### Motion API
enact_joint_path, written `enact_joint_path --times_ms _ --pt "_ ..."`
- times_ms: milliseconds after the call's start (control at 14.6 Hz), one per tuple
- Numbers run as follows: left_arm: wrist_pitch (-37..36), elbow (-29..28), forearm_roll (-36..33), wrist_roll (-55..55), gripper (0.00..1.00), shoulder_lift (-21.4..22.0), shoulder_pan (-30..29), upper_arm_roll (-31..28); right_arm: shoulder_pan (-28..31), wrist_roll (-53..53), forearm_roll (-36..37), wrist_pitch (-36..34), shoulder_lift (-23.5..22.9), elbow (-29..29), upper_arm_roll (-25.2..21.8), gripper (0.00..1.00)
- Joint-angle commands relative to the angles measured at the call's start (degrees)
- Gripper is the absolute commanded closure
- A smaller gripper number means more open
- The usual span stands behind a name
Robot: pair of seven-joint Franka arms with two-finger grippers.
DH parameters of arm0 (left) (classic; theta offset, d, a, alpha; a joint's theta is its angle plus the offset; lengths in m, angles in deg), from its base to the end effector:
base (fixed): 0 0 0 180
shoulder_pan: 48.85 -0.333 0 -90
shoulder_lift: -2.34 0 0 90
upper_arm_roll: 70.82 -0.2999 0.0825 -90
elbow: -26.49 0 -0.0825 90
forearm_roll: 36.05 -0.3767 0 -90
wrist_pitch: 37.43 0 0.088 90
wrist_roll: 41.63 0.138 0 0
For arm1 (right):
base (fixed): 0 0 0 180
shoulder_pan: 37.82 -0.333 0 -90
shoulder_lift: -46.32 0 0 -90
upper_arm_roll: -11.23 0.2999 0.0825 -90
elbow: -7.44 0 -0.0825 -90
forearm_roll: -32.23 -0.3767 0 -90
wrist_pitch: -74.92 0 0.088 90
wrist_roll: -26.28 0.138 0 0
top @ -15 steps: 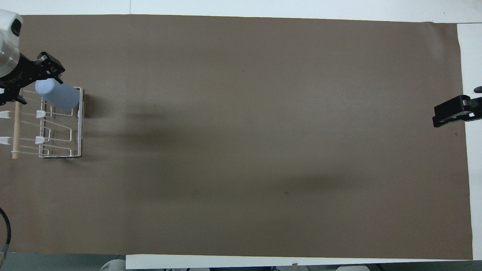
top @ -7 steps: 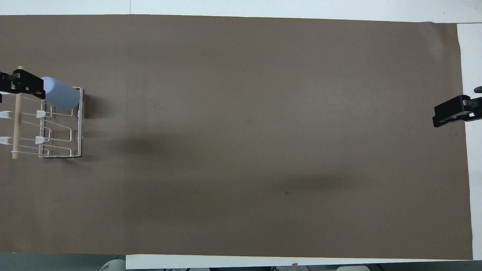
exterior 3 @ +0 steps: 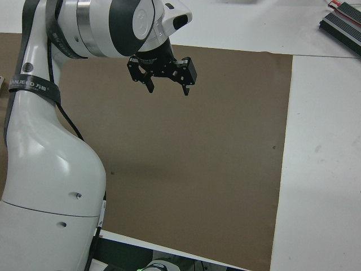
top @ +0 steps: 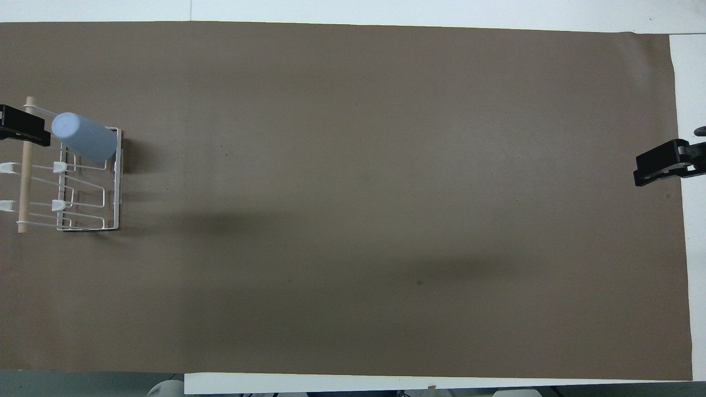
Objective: Hang cup on cup holder
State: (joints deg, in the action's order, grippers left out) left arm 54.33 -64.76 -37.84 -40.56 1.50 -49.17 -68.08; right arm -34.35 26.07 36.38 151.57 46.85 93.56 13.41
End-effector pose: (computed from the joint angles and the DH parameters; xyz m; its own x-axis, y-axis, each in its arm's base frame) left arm 0.5532 -0.0190 0.5619 0.9981 -0.0618 -0.0063 -0.0620 -0.9976 -0.0304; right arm 0.5140 -0.0227 0.5953 0.9873 -0.0353 -0.1551 -0.0244 -0.9971 0.0719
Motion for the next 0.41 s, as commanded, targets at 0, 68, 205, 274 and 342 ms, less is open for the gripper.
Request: enact_joint_path --times_ms 0,68,205,274,342 --pt "0.26 -0.94 1.00 1.05 0.00 1.36 -0.57 0.24 0.75 -1.02 -0.81 0.34 0.00 -0.34 0.10 0.01" --pt "0.17 -1.12 1.00 0.96 0.00 1.54 -0.74 0.33 0.84 -1.03 -0.81 0.34 0.00 -0.34 0.10 0.01" --pt "0.70 -2.87 1.00 0.87 0.00 2.41 -0.75 0.33 0.84 -1.03 -0.81 0.34 0.00 -0.34 0.10 0.01" --pt "0.70 -3.40 1.00 0.70 0.00 2.59 -0.74 0.33 0.84 -1.03 -0.81 0.25 0.00 -0.34 0.19 0.01" --pt "0.87 -3.58 1.17 0.35 0.00 2.68 -0.92 0.41 0.76 -1.03 -0.81 0.25 0.00 -0.34 0.19 0.01"
